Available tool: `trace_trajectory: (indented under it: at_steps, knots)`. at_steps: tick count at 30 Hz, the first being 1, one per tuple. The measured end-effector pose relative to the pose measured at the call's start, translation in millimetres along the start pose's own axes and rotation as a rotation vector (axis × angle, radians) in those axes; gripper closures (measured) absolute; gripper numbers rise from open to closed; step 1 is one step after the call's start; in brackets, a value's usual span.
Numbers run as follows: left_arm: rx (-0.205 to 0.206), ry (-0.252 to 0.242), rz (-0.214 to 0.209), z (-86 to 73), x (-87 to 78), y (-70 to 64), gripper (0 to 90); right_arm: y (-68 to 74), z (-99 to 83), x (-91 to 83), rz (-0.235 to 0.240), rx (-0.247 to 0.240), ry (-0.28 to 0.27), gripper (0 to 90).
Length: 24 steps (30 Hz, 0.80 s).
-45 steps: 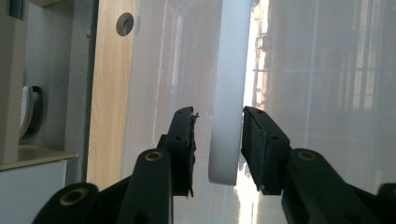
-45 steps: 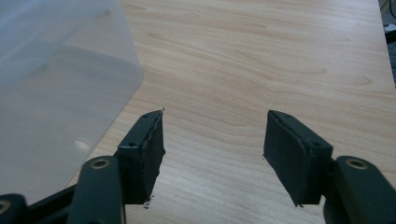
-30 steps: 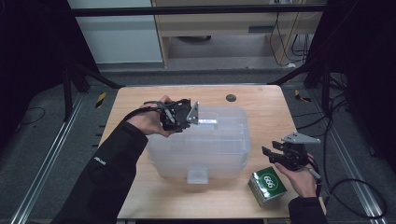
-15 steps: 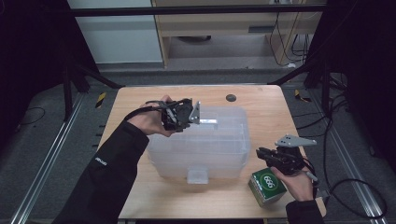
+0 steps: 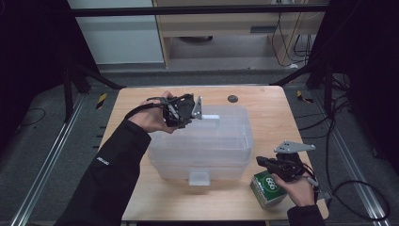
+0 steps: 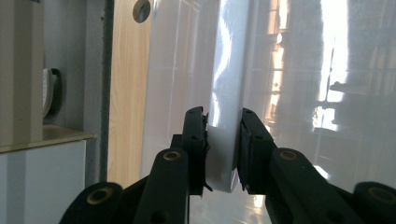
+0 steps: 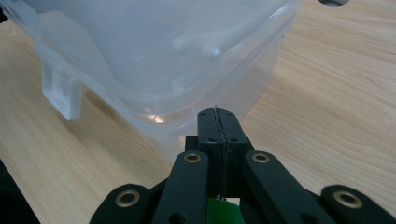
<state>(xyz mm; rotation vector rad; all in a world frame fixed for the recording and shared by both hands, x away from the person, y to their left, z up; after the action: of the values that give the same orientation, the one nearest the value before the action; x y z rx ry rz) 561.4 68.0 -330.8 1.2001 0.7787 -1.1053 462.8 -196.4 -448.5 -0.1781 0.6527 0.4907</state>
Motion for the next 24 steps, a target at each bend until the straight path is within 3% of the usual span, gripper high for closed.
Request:
trace_trajectory:
  at_steps: [8,14,19,24]
  knots:
    - [-0.031,-0.016,0.002,0.4,-3.7,11.8,73.6,3.8,-3.8,4.2,0.026,0.008,0.009,90.0]
    - [-0.045,0.002,0.004,2.2,-6.0,21.3,73.2,14.4,3.8,7.2,0.068,0.019,-0.027,90.0]
    - [-0.052,0.0,0.0,1.8,-5.9,22.0,73.0,19.0,16.0,5.7,0.074,0.028,-0.081,90.0]
    - [-0.072,-0.015,-0.008,0.8,-5.6,22.1,72.0,19.2,15.4,7.0,0.063,0.028,-0.077,90.0]
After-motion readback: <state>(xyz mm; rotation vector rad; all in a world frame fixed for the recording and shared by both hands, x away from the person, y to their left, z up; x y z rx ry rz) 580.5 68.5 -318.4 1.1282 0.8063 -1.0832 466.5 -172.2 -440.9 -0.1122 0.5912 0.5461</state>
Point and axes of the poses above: each handheld gripper's, and its own axes: x roughly forward along the jaws, z roughly out of its top, y roughly to its left, the point moved 7 cm from there along x, roughly forward along the jaws, and after that the axes turned 11 degrees about -z, right-handed, at the moved point
